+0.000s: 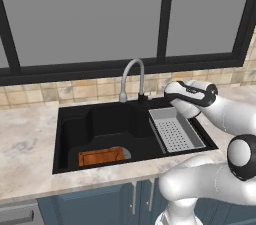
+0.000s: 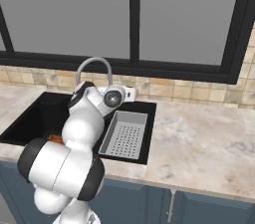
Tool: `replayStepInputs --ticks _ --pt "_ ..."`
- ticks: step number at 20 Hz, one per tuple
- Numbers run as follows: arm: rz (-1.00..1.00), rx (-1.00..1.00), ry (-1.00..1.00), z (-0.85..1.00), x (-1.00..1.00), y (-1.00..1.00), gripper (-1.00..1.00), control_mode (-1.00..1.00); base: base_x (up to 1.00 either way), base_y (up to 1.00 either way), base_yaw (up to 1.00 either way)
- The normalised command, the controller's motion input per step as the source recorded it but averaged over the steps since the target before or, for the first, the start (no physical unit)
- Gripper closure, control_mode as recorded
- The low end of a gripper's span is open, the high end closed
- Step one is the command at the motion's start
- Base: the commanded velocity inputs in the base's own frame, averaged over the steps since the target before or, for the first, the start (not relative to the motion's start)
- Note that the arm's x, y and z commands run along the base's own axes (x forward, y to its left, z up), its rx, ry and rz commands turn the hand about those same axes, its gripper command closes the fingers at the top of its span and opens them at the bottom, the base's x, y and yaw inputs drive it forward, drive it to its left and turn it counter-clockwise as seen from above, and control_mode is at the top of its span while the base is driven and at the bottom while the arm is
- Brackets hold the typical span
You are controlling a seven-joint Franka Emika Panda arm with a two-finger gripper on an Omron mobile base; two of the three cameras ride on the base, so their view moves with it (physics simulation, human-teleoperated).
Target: Turn on the sink faucet with hot water and rinse the cutting board for ten seconds, then turn off the faucet. Push the cutting board to reach the water if necessary.
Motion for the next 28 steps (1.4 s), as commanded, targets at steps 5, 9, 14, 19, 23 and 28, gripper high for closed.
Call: replayStepInputs --ticks 5,9,14,19,23,28 --pt "0.00 0.00 0.00 0.00 0.19 0.00 -1.00 -1.00 0.00 0.00 0.00" --pt "0.00 0.00 0.00 0.00 0.10 0.00 -1.00 -1.00 0.00 0.00 0.00" --pt "0.00 0.00 0.00 -0.03 0.06 0.00 -1.00 -1.00 0.00 0.00 0.00" --pt "0.00 0.00 0.00 -0.04 0.06 0.00 -1.00 -1.00 0.00 0.00 0.00" --pt "0.00 0.00 0.00 -0.04 0.06 0.00 -1.00 -1.00 0.00 0.00 0.00" --pt "0.00 0.00 0.00 -0.07 0.00 0.00 -1.00 -1.00 0.00 0.00 0.00"
